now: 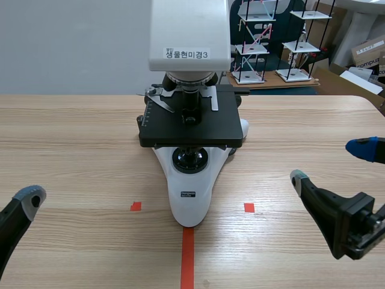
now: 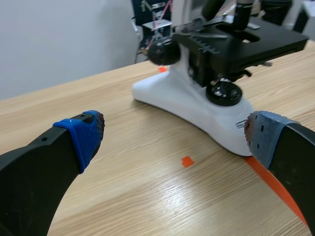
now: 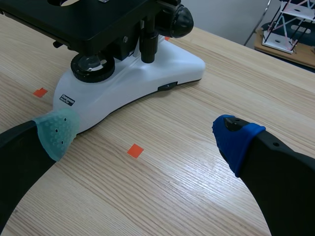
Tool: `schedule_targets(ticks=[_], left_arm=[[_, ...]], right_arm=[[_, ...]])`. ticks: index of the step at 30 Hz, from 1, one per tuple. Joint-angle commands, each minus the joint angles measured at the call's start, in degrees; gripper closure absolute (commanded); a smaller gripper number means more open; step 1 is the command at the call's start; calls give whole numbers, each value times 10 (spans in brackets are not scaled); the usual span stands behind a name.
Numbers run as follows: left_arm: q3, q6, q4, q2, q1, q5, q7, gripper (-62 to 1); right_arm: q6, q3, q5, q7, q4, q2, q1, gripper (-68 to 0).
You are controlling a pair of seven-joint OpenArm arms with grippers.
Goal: Return to the home posture
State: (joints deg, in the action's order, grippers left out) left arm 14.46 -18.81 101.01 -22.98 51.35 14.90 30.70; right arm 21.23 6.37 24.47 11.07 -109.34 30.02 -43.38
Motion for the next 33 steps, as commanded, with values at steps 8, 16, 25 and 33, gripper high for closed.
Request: schedule_targets(ticks=[8, 16, 25, 33], left_arm=[[10, 3, 4, 23, 13, 5, 16, -602], [11, 18, 4, 23, 13, -2, 56, -602], [11, 18, 4, 23, 8, -10, 56, -602], [11, 72, 4, 23, 8, -11, 58, -602]], right_arm=[[-2, 7, 4, 9, -10, 4, 4, -591], [-2, 7, 4, 9, -10, 4, 4, -591], [-2, 7, 4, 9, -10, 4, 4, -591], [-2, 7, 4, 9, -10, 4, 4, -591]])
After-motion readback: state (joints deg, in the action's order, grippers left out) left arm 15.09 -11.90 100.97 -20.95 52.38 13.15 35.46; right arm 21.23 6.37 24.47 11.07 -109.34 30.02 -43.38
